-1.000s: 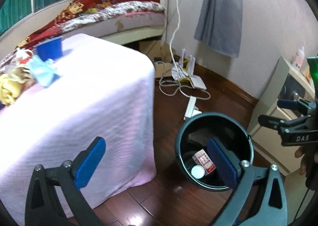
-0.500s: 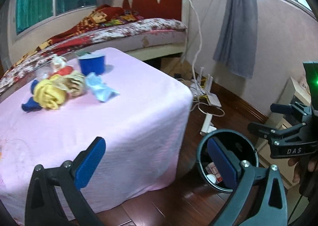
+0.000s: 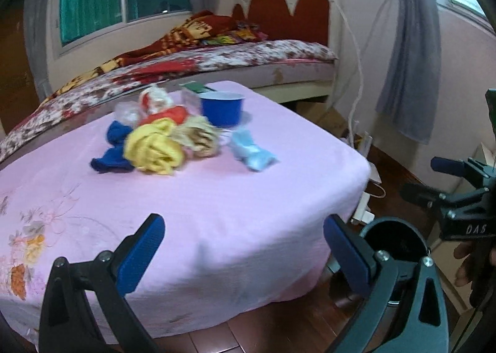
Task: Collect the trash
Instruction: 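Move both tools back over the table toward the cloths and mask, then grasp the light-blue mask with the right gripper while the left gripper grasps the yellow cloth, then carry the mask and yellow cloth over the bin and open both grippers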
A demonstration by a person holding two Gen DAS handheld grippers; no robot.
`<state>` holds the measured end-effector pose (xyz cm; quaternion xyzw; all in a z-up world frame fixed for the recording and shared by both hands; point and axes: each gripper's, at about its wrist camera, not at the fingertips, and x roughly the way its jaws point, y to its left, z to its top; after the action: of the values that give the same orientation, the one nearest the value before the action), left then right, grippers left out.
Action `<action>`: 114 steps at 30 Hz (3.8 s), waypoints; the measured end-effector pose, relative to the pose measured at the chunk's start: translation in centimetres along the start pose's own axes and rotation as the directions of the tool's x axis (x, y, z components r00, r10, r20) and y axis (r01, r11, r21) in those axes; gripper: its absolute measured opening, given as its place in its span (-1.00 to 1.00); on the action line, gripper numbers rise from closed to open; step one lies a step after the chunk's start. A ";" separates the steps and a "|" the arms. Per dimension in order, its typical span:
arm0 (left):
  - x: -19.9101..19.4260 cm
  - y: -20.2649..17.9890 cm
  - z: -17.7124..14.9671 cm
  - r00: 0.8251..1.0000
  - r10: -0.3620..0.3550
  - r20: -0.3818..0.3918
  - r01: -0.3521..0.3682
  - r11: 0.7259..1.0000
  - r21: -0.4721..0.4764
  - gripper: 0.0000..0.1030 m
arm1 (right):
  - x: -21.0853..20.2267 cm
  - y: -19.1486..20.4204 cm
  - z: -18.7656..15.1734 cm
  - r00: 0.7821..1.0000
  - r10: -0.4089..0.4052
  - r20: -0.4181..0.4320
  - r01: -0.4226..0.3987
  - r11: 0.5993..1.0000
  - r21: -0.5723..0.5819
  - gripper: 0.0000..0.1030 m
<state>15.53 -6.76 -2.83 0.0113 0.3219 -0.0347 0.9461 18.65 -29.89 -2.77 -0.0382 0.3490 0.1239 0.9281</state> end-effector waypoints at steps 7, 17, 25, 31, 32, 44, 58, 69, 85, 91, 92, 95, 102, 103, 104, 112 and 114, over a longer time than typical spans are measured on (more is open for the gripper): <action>0.1 5.7 -0.1 0.999 0.038 0.006 -0.038 0.996 -0.082 0.97 | 2.8 4.7 2.8 0.998 0.051 -0.022 -0.052 0.997 -0.052 1.00; 2.0 10.6 0.2 0.997 0.075 0.000 -0.074 0.990 -0.123 0.82 | 7.2 9.8 6.1 0.991 0.133 -0.017 -0.134 0.985 -0.110 0.58; 5.9 11.7 2.2 0.999 0.038 -0.008 -0.039 0.990 -0.134 0.79 | 12.4 12.9 7.0 0.984 0.150 -0.093 -0.161 0.979 -0.124 0.28; 9.3 11.2 3.9 0.999 0.018 -0.043 -0.024 0.991 -0.128 0.72 | 14.4 12.8 7.6 0.984 0.136 -0.112 -0.150 0.981 -0.125 -0.21; 9.8 11.2 4.1 0.999 0.010 -0.047 -0.016 0.991 -0.133 0.71 | 14.6 12.7 7.8 0.984 0.139 -0.113 -0.153 0.980 -0.130 -0.32; 13.2 11.1 6.1 0.993 -0.002 -0.117 -0.011 0.994 -0.111 0.43 | 16.0 11.1 8.8 0.977 0.175 -0.122 -0.186 0.979 -0.087 -0.52; 8.8 11.0 3.3 0.998 0.019 -0.058 -0.025 0.994 -0.104 -0.06 | 13.6 9.5 7.5 0.977 0.183 -0.105 -0.192 0.978 -0.082 -0.74; 4.3 8.3 2.0 0.999 0.033 0.004 -0.033 0.998 -0.054 -0.06 | 8.4 7.7 6.7 0.987 0.158 -0.025 -0.160 0.983 -0.088 -0.74; 2.4 2.5 1.4 0.995 -0.102 0.008 0.102 0.994 0.035 -0.06 | 1.7 1.1 3.0 0.999 0.043 -0.003 -0.043 0.999 -0.015 -0.74; 2.5 -0.6 1.0 0.986 -0.165 -0.001 0.165 0.983 0.084 -0.06 | 0.6 -1.9 0.5 1.000 0.009 -0.029 -0.008 1.000 0.029 -0.74; 2.6 -1.3 0.9 0.984 -0.179 -0.006 0.179 0.980 0.091 -0.06 | 0.6 -2.3 0.0 0.999 0.000 -0.039 0.002 0.999 0.037 -0.74; 3.0 -3.1 0.6 0.976 -0.218 -0.022 0.219 0.970 0.110 -0.06 | 0.5 -3.7 -1.5 0.998 -0.019 -0.066 0.023 0.998 0.058 -0.74; 3.8 -7.9 -0.6 0.949 -0.306 -0.077 0.315 0.935 0.161 -0.06 | 0.8 -7.4 -4.7 0.990 -0.054 -0.132 0.067 0.993 0.096 -0.74; 3.9 -8.8 -0.8 0.945 -0.316 -0.086 0.326 0.929 0.173 -0.06 | 0.8 -8.1 -5.4 0.988 -0.057 -0.145 0.073 0.992 0.104 -0.74; 4.0 -9.5 -1.0 0.940 -0.326 -0.096 0.339 0.923 0.182 -0.06 | 0.8 -8.7 -6.0 0.986 -0.061 -0.158 0.079 0.991 0.110 -0.74; 6.6 -16.0 -3.6 0.876 -0.419 -0.238 0.469 0.855 0.220 -0.06 | 0.7 -12.5 -11.2 0.964 -0.088 -0.253 0.125 0.983 0.134 -0.74; 7.1 -17.2 -4.2 0.861 -0.432 -0.268 0.492 0.842 0.222 -0.06 | 0.8 -13.5 -12.6 0.956 -0.085 -0.281 0.128 0.982 0.139 -0.74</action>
<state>17.35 -24.16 -10.51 0.0717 0.4037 -0.3070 0.8588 14.64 -44.73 -12.99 -0.0014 0.4800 0.0397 0.8764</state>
